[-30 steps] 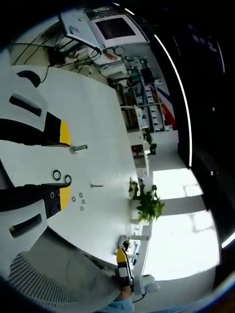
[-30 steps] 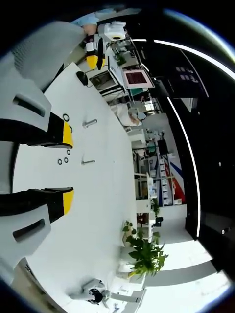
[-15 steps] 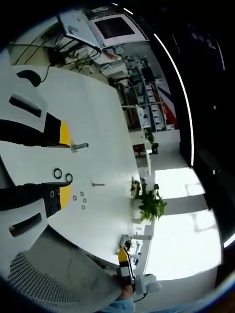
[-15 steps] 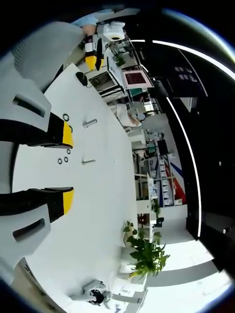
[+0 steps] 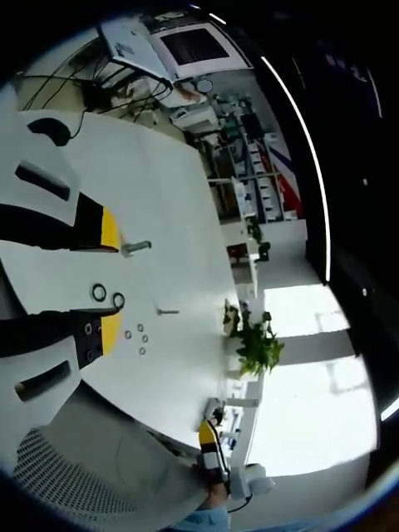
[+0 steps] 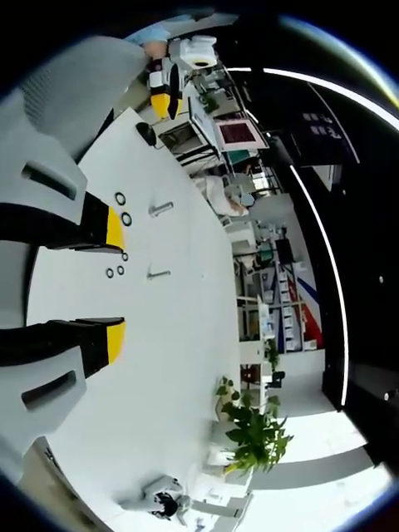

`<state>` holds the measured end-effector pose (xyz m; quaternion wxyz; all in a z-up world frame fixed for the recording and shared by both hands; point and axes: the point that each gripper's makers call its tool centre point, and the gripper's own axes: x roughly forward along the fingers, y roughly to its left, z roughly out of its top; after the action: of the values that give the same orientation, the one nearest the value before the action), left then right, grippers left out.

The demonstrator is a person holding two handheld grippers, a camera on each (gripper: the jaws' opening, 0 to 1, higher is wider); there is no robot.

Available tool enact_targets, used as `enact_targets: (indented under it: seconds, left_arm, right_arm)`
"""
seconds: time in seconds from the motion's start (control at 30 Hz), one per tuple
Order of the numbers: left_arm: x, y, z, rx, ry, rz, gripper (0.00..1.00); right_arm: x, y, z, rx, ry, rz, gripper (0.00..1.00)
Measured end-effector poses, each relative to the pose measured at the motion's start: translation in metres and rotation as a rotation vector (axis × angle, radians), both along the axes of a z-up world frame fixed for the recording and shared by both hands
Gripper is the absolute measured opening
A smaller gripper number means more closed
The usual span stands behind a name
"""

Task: Place the washer onto the threaded stud by aligning its center hole with the stud, sliding it down to the base, and recovering from edge contact or off-axis alignment until the washer reaches the visible bottom stop.

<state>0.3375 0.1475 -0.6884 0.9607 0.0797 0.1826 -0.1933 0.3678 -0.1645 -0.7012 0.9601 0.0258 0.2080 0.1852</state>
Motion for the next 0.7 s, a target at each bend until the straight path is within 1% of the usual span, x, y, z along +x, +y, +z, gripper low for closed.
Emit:
enact_targets:
  seconds: [0.1, 0.2, 0.33, 0.47, 0.57, 0.6, 0.67, 0.7]
  left_arm:
    - [-0.003, -0.004, 0.003, -0.014, -0.012, -0.020, 0.24]
    - [-0.004, -0.007, 0.009, -0.049, -0.045, -0.043, 0.24]
    - [-0.007, -0.011, 0.008, -0.061, -0.034, -0.063, 0.24]
    - [-0.008, -0.016, 0.011, -0.085, -0.049, -0.093, 0.24]
    - [-0.009, -0.018, 0.007, -0.098, -0.022, -0.111, 0.24]
    - [-0.010, -0.020, 0.007, -0.105, -0.022, -0.126, 0.24]
    - [-0.015, -0.027, 0.012, -0.148, -0.040, -0.168, 0.24]
    - [-0.017, -0.028, 0.013, -0.167, -0.038, -0.170, 0.24]
  right_arm:
    - [-0.001, 0.002, -0.002, -0.002, 0.013, 0.016, 0.33]
    - [-0.002, 0.002, -0.004, -0.008, 0.025, 0.019, 0.33]
    - [-0.004, 0.002, -0.010, -0.019, 0.057, 0.022, 0.33]
    - [-0.006, 0.002, -0.014, -0.037, 0.082, 0.029, 0.33]
    - [-0.007, 0.002, -0.016, -0.044, 0.094, 0.035, 0.33]
    - [-0.007, 0.002, -0.017, -0.047, 0.097, 0.038, 0.33]
    - [-0.009, 0.003, -0.019, -0.046, 0.109, 0.045, 0.33]
    - [-0.011, 0.004, -0.021, -0.036, 0.121, 0.057, 0.32]
